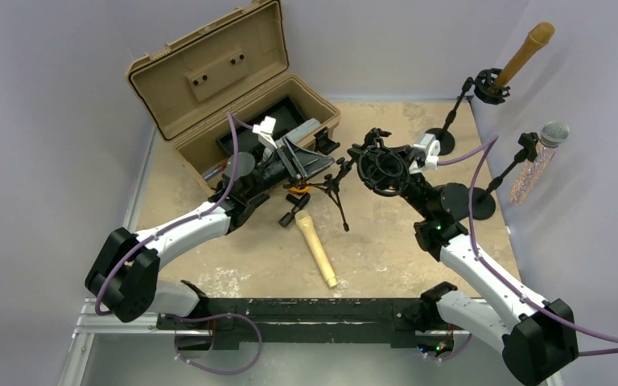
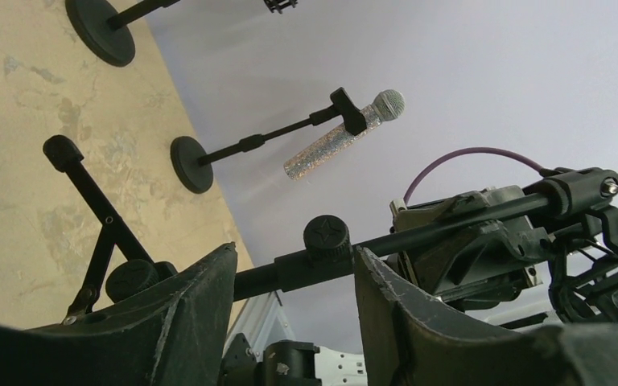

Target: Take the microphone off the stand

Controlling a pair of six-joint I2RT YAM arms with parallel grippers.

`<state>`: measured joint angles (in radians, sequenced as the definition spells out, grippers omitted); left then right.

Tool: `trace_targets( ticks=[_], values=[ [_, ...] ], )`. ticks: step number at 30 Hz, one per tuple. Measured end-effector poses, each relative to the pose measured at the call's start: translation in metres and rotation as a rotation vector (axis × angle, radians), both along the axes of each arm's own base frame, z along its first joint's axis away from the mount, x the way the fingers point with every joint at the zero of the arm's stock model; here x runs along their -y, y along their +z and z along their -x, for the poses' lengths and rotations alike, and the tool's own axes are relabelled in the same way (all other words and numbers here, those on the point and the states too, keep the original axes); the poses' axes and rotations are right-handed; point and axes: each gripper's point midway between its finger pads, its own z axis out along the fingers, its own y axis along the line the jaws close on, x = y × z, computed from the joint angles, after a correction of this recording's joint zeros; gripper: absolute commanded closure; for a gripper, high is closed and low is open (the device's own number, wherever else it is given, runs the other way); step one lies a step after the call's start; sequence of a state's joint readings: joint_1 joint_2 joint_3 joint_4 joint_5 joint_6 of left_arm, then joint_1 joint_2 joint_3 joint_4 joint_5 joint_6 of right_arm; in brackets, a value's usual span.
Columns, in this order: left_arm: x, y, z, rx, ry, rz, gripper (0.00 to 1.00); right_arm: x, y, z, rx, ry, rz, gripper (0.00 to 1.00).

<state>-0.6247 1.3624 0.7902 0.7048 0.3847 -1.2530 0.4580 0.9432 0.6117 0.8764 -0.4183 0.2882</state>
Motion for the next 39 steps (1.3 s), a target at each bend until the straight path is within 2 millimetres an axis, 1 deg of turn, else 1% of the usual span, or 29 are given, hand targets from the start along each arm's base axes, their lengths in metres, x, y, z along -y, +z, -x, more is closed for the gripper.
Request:
trace_targets(
  ticks=[5, 7, 9, 10, 14, 17, 18, 20, 21, 22, 23, 26, 28, 31, 33, 36, 39],
  values=[
    [0.010, -0.009, 0.000, -0.047, 0.005, -0.017, 0.55, -0.001, -0.002, -0.002, -0.004, -0.001, 0.004, 1.00],
    [0.014, -0.009, -0.001, -0.050, 0.007, -0.019, 0.54, -0.002, -0.004, -0.004, -0.009, -0.004, 0.011, 1.00],
    [0.018, -0.007, -0.002, -0.050, 0.007, -0.018, 0.48, -0.001, -0.005, -0.006, -0.011, -0.009, 0.013, 1.00],
    [0.020, -0.004, -0.002, -0.046, 0.007, -0.015, 0.49, -0.001, -0.005, -0.006, -0.009, -0.010, 0.014, 1.00],
    [0.026, 0.005, -0.003, -0.033, 0.007, -0.001, 0.61, -0.001, -0.005, -0.006, -0.004, -0.012, 0.016, 1.00],
    [0.030, 0.007, -0.003, -0.032, 0.007, -0.003, 0.71, -0.001, -0.004, -0.006, -0.001, -0.014, 0.016, 1.00],
    [0.032, 0.006, -0.004, -0.038, 0.007, -0.008, 0.77, -0.001, -0.004, -0.006, 0.000, -0.014, 0.016, 1.00],
    [0.034, 0.004, -0.006, -0.052, 0.012, -0.017, 0.84, -0.001, -0.004, -0.006, 0.002, -0.019, 0.017, 1.00],
    [0.034, 0.003, -0.006, -0.059, 0.015, -0.021, 0.89, 0.000, -0.004, -0.007, 0.003, -0.021, 0.020, 1.00],
    [0.035, 0.003, -0.007, -0.062, 0.018, -0.024, 0.99, 0.000, -0.004, -0.007, 0.006, -0.025, 0.022, 1.00],
    [0.036, 0.003, -0.007, -0.068, 0.020, -0.028, 1.00, 0.000, -0.004, -0.007, 0.007, -0.027, 0.021, 1.00],
    [0.037, 0.002, -0.009, -0.095, 0.030, -0.050, 1.00, 0.001, -0.004, -0.009, 0.010, -0.041, 0.024, 1.00],
    [0.038, 0.000, -0.011, -0.151, 0.041, -0.090, 1.00, 0.001, -0.006, -0.011, 0.009, -0.059, 0.030, 1.00],
    [0.036, -0.001, -0.015, -0.297, 0.092, -0.218, 1.00, -0.004, -0.007, -0.012, 0.021, -0.105, 0.040, 1.00],
    [0.031, 0.004, -0.016, -0.396, 0.125, -0.312, 1.00, -0.011, -0.003, -0.007, 0.049, -0.127, 0.041, 1.00],
    [0.026, 0.007, -0.011, -0.490, 0.153, -0.411, 1.00, -0.020, 0.002, 0.001, 0.088, -0.138, 0.043, 1.00],
    [0.019, -0.002, -0.001, -0.566, 0.176, -0.492, 1.00, -0.028, -0.002, 0.005, 0.087, -0.124, 0.054, 1.00]
  ],
)
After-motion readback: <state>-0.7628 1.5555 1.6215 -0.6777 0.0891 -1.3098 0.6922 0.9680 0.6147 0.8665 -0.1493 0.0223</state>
